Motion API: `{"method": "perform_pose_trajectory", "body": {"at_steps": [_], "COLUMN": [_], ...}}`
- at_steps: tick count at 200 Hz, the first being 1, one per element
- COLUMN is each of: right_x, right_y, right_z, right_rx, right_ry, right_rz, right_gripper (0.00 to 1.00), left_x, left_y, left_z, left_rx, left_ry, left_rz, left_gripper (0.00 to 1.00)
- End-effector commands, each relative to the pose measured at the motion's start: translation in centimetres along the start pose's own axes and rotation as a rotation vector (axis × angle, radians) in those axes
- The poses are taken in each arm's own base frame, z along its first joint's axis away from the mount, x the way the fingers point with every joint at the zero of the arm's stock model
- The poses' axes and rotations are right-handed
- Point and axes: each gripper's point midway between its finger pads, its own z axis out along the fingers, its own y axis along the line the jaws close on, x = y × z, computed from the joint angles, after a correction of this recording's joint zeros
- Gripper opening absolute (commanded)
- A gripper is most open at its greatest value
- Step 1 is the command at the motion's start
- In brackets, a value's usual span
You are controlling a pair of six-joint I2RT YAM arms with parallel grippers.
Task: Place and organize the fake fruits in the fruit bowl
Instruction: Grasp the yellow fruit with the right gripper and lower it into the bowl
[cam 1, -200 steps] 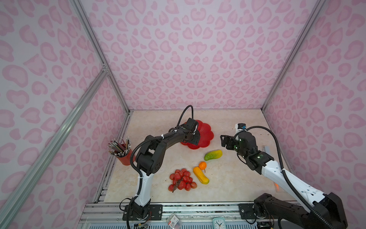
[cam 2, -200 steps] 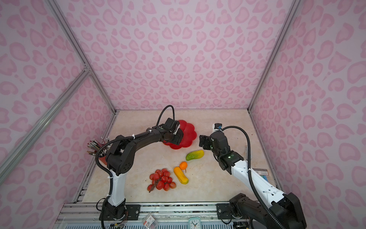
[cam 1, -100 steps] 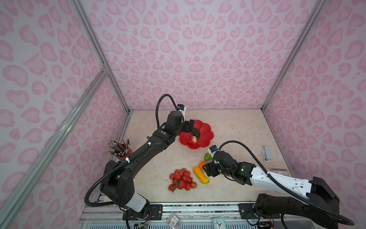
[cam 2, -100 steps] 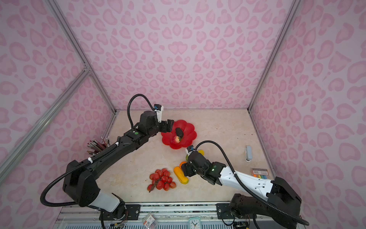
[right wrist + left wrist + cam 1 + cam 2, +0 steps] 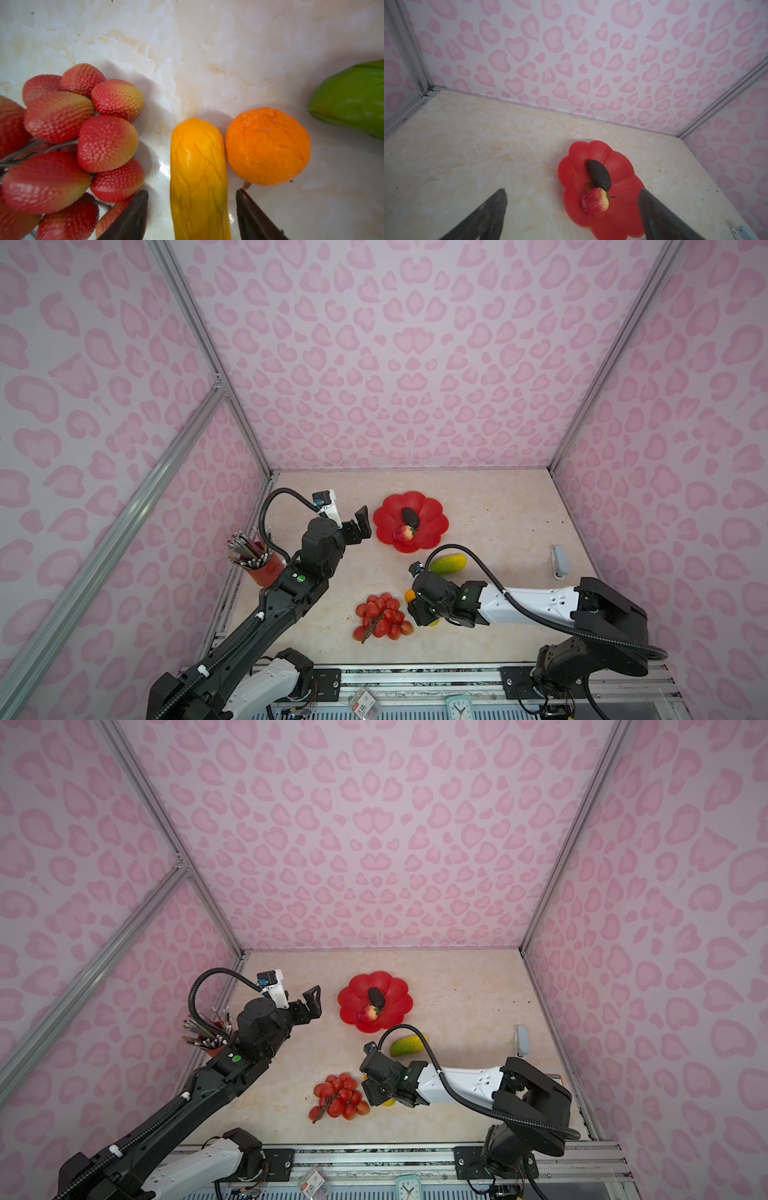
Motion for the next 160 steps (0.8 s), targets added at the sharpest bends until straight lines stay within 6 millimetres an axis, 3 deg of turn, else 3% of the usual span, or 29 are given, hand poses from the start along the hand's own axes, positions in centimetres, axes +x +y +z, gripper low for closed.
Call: {"method": "perform_pose_trajectory", "body": {"at_steps": [1, 42, 73, 90, 121, 160], "right_x": [0.5, 0.5, -1.9, -4.0, -9.3, -16.6], "right_y": [-0.4, 0.0, 0.9, 1.1, -1.3, -7.0], "right_z": [0.7, 0.9, -2.2, -4.7, -8.3, -8.6], "right_rx": [0.029, 0.035, 0.040, 0.035, 0.111, 0.144], "right_ry": [0.027, 0.042, -0.052, -0.131, -0.329, -0.496], "right_rz": [-0.007, -0.027, -0.057, -0.028, 0.077, 0.251], "right_gripper": [0.63, 0.34, 0.29, 0.29, 0.31, 0.32], "left_x": [-0.7, -0.3, 0.1, 0.3, 0.4, 0.6], "left_y": [1.8, 3.0, 2.9, 2.8, 2.5, 2.2], "left_z": [-0.9, -1.5, -0.9, -0.6, -0.2, -0.1], "left_rx": [-0.059, -0.090, -0.093, -0.093, -0.082, -0.069], "left_ry": [-0.061, -0.077, -0.059, -0.054, -0.045, -0.027], "left_rz": [-0.062, -0.099, -0.102, -0.116, -0.127, -0.124], "left_gripper": [0.97, 0.97, 0.97, 0.97, 0.97, 0.97]}}
